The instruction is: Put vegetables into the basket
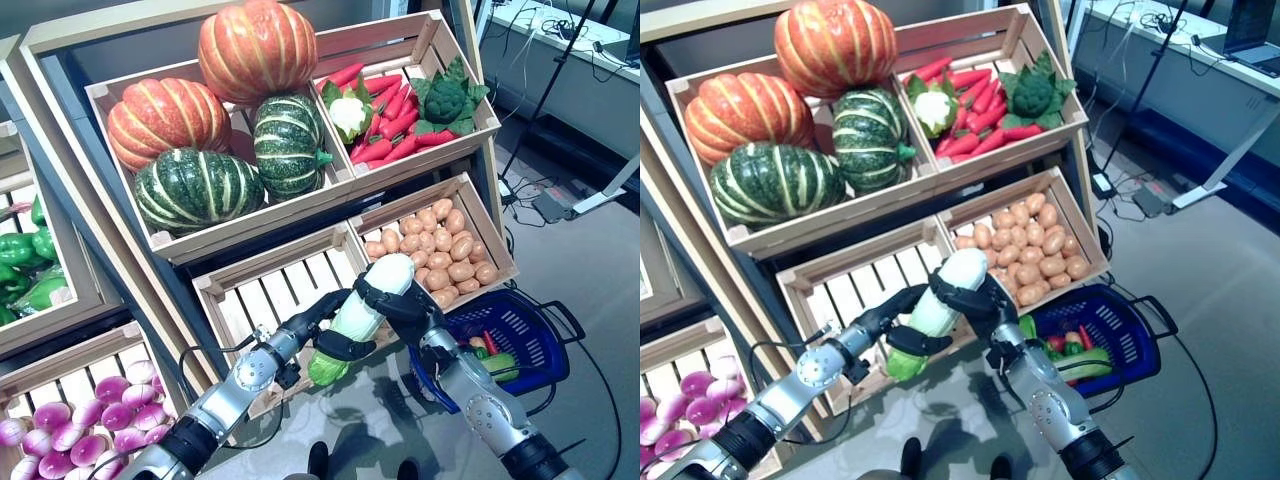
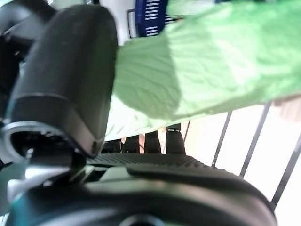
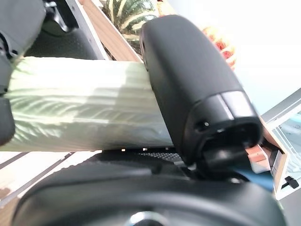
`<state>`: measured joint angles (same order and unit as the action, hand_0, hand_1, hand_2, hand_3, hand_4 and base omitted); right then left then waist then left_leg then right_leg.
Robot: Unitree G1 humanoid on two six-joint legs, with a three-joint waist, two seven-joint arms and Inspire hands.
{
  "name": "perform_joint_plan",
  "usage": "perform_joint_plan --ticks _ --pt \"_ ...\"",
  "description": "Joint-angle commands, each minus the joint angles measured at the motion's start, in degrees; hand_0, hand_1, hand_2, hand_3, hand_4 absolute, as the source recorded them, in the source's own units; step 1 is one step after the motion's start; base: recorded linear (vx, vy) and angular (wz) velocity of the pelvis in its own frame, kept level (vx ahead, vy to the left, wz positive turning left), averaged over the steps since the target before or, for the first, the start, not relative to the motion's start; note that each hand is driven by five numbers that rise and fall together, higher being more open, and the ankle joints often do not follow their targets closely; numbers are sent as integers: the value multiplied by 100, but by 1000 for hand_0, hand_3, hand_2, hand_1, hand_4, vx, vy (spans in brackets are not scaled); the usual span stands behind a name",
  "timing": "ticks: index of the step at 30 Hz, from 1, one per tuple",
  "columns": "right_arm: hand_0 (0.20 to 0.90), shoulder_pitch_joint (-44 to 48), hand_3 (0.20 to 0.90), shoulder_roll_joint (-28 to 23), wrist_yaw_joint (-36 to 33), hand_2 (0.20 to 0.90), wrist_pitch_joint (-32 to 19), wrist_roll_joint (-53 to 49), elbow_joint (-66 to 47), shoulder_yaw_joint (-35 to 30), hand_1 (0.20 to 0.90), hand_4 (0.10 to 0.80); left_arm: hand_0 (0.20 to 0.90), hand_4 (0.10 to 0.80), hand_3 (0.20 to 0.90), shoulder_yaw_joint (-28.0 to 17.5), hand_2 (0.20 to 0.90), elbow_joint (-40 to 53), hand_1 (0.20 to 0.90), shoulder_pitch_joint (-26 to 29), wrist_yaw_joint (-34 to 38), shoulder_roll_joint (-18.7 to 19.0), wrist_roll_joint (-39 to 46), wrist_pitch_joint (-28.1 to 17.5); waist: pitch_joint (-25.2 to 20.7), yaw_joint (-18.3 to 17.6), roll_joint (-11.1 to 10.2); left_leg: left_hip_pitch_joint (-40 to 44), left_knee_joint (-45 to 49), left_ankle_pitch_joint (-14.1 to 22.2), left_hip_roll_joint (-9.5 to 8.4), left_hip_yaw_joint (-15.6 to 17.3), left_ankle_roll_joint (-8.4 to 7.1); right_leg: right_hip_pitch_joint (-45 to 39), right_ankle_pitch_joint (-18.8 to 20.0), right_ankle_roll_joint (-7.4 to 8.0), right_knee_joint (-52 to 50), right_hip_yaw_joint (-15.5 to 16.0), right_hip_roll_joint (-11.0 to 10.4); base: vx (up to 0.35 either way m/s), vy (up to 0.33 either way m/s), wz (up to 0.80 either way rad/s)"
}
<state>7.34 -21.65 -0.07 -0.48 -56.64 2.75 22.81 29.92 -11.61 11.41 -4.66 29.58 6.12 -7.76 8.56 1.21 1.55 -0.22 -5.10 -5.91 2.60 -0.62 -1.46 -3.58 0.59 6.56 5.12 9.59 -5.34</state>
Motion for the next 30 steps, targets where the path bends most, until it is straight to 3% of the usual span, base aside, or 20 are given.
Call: perform_joint_plan --ticks 1,11,21,30 --pt "300 326 300 226 87 300 -912 -160 -885 -600 300 400 900 800 900 -504 900 338 900 337 -33 -41 436 -626 -335 56 -216 173 10 622 -44 -36 -27 131 216 60 -12 -56 -253 0 0 0" --pt "300 -19 300 193 169 300 -1062 -771 -691 -1790 300 400 900 800 900 -1638 900 982 900 -158 -408 -21 1877 -661 -174 62 -196 130 10 612 -10 -21 6 228 89 -38 -212 -96 -177 -7 1 -4" --pt "300 151 300 132 -458 300 -1758 -871 -8 -2751 300 400 900 800 900 -1975 900 1159 900 -182 -414 -47 2518 -681 17 47 -200 54 10 616 -11 -35 -23 240 131 -50 -124 -102 -178 -36 1 0" --pt "300 438 300 -246 -1958 300 -2378 625 416 -3273 300 400 900 800 900 -1984 900 1222 900 -40 -351 -111 2892 -769 292 11 -195 -160 10 507 3 -39 -27 478 176 -63 -244 -171 -159 -35 10 -2"
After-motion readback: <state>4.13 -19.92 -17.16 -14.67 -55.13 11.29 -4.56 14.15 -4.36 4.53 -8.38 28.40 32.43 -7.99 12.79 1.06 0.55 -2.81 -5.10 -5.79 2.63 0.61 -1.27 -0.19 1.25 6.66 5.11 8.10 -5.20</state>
